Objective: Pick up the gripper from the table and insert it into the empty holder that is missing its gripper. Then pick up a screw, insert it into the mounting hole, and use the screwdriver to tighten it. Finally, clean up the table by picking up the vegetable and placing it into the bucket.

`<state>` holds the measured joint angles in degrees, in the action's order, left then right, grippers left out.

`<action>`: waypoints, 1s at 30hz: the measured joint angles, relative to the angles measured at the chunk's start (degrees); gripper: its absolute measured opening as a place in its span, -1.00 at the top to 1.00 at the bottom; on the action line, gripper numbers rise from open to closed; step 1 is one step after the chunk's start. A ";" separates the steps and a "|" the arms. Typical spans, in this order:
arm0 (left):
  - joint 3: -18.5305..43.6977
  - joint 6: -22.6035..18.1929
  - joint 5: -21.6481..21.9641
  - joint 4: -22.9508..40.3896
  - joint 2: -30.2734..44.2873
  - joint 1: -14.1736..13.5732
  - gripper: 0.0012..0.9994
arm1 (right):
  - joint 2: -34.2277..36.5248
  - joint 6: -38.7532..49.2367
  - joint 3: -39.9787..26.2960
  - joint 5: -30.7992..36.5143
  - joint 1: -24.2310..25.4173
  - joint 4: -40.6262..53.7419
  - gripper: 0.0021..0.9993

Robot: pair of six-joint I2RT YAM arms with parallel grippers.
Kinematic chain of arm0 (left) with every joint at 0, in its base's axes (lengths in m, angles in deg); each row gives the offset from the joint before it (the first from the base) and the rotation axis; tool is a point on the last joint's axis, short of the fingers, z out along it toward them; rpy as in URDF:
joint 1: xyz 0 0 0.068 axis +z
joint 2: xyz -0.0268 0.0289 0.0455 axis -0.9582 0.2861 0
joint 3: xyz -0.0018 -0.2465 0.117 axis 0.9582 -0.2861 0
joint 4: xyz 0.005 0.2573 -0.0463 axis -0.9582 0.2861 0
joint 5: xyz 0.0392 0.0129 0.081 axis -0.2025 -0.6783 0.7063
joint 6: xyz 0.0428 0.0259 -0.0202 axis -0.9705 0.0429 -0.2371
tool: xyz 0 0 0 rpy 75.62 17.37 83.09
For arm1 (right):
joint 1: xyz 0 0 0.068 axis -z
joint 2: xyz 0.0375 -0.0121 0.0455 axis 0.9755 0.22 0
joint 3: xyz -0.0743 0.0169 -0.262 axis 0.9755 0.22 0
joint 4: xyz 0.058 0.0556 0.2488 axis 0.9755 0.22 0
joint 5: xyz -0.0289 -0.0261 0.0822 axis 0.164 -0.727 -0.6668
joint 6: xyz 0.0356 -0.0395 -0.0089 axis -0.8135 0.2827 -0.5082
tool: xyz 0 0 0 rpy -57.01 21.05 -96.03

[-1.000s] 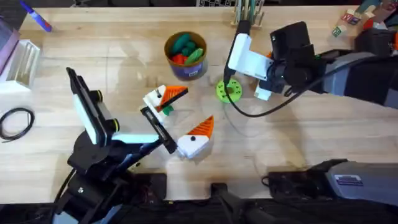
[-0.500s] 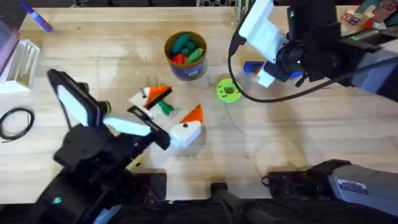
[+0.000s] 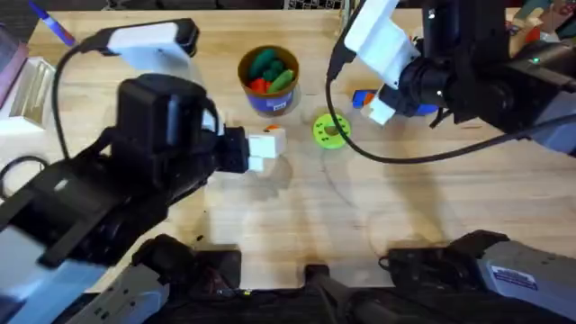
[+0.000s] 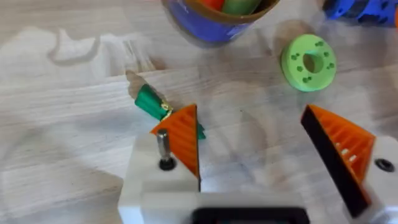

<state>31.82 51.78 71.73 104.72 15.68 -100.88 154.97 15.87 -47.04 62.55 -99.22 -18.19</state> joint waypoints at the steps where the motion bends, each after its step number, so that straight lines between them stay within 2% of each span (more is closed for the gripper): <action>1: 0.09 0.19 0.00 -0.35 1.59 0.00 -0.97 | 0.01 0.00 0.00 0.00 -0.38 0.02 -0.81; 4: 0.38 1.59 -0.02 -0.41 6.13 0.31 -0.97 | 0.01 0.00 0.00 0.00 -1.42 0.02 -0.81; 6: 1.98 3.27 0.03 2.01 9.38 1.40 -0.97 | 0.01 0.00 0.00 0.06 -1.97 0.00 -0.81; 9: 7.03 6.37 1.12 7.71 15.85 4.18 -0.97 | 0.01 0.00 0.00 0.26 -2.57 0.00 -0.81; 13: 15.28 10.57 4.79 12.95 25.82 6.89 -0.97 | 0.01 -0.04 0.00 0.28 -2.71 0.00 -0.81; 17: 18.90 16.32 6.53 13.22 32.93 7.15 -0.97 | 0.01 -0.24 0.00 0.52 -2.71 0.06 -0.81; 22: 19.15 25.09 6.35 14.98 40.27 7.15 -0.97 | 0.01 -0.24 0.00 0.74 -2.71 0.56 -0.81; 29: 19.15 29.30 5.89 14.19 47.39 7.15 -0.98 | 0.01 -0.24 0.00 0.91 -2.71 0.57 -0.81; 30: 19.15 30.02 5.77 14.21 47.91 7.15 -0.88 | -0.01 -0.24 0.00 0.92 -2.71 0.57 -0.81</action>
<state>50.97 81.80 77.51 118.93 63.59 -93.74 154.95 15.63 -47.04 63.47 -101.93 -17.62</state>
